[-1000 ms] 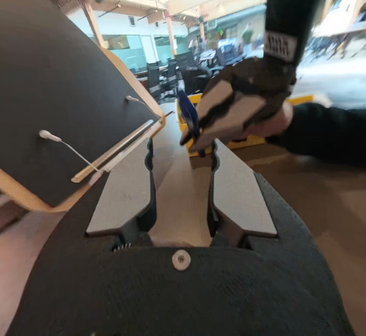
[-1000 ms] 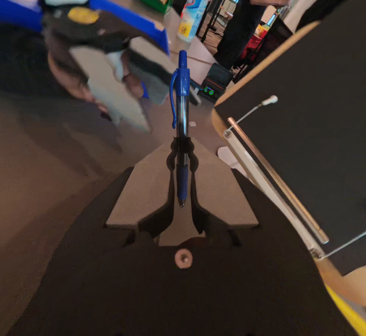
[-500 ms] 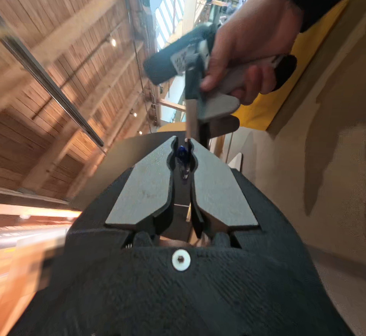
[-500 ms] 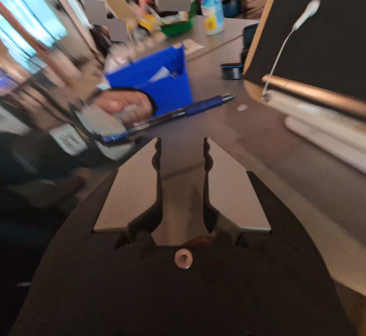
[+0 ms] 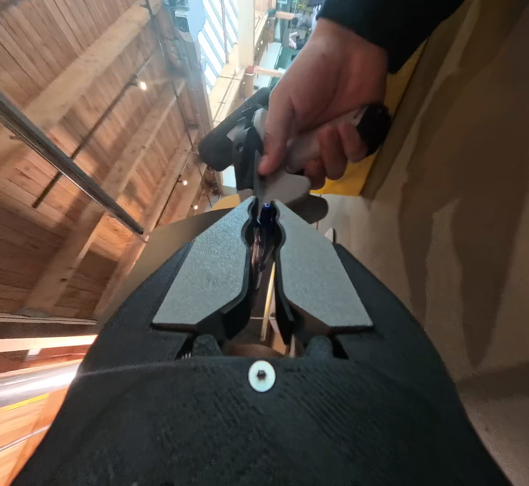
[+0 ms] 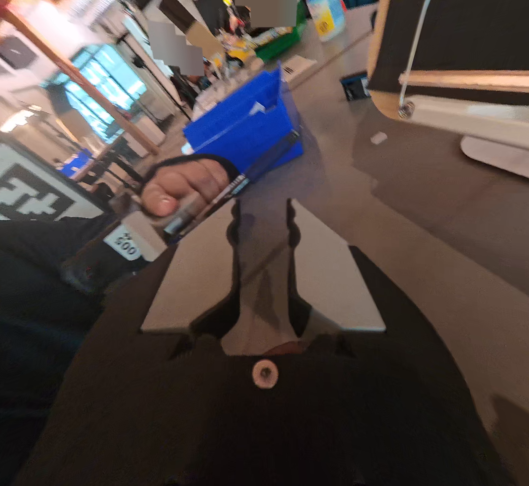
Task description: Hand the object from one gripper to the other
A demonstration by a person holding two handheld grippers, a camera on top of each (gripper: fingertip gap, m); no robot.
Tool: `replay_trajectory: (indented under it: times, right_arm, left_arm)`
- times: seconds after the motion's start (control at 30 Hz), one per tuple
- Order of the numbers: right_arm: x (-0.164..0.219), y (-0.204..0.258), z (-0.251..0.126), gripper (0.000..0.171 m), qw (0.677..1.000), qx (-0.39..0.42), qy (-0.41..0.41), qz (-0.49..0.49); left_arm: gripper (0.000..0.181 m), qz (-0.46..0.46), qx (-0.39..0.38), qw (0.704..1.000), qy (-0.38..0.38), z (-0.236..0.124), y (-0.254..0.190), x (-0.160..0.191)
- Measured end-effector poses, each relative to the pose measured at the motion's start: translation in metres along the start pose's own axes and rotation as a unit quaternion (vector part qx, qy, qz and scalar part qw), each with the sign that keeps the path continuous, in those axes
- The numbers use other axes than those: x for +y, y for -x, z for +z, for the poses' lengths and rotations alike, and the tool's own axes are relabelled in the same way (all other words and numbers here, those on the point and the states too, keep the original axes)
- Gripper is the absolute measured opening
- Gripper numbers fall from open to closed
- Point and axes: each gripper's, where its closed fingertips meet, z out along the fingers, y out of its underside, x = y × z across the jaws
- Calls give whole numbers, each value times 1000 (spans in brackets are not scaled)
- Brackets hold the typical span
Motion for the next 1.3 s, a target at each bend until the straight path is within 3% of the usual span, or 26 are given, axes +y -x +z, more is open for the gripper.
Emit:
replay_trajectory:
  times: [0.03,0.17,0.37,0.43,0.47,0.57,0.6,0.67,0.7,0.8,0.9,0.93,1.0,1.13,1.3]
  right_arm:
    - [3,-4,1,35,1000,12,8,0]
    - [7,4,4,43,999,-24,17,41]
    - [8,14,8,52,995,-70,12,66]
    - [12,20,12,23,995,-79,21,49]
    - [15,22,15,18,996,-77,27,35]
    - [12,17,14,17,999,-33,34,-23]
    - [7,12,9,16,998,-5,28,-51]
    - [-2,-1,-6,16,989,71,31,-123]
    - [-3,-7,-13,14,980,108,44,-162]
    - [4,-19,-28,6,936,184,114,-279]
    - [22,-18,-26,6,879,206,179,-390]
    - [27,-17,-22,6,871,205,190,-405]
    - [38,-16,-14,6,869,194,212,-404]
    - [52,-25,-10,6,854,200,247,-413]
    - [53,-26,-12,6,857,197,251,-405]
  left_arm:
    - [6,3,4,1000,0,0,0,0]
    - [6,49,13,999,10,0,-8,6]
    - [6,48,31,998,-5,1,-16,-1]
    - [6,50,33,998,-10,2,-18,-6]
    - [6,39,38,998,-6,3,-20,-7]
    - [8,-50,45,998,10,4,-22,-2]
    - [18,-100,55,993,15,4,-22,3]
    - [41,-201,101,974,21,2,-26,12]
    - [44,-244,125,962,17,0,-30,14]
    - [35,-349,129,928,13,-2,-21,25]
    - [44,-489,124,860,69,5,-17,54]
    - [52,-534,140,831,72,5,-20,56]
    - [49,-593,150,789,64,6,-21,58]
    - [4,-606,154,780,21,3,-15,50]
    - [4,-573,177,799,36,1,-22,47]
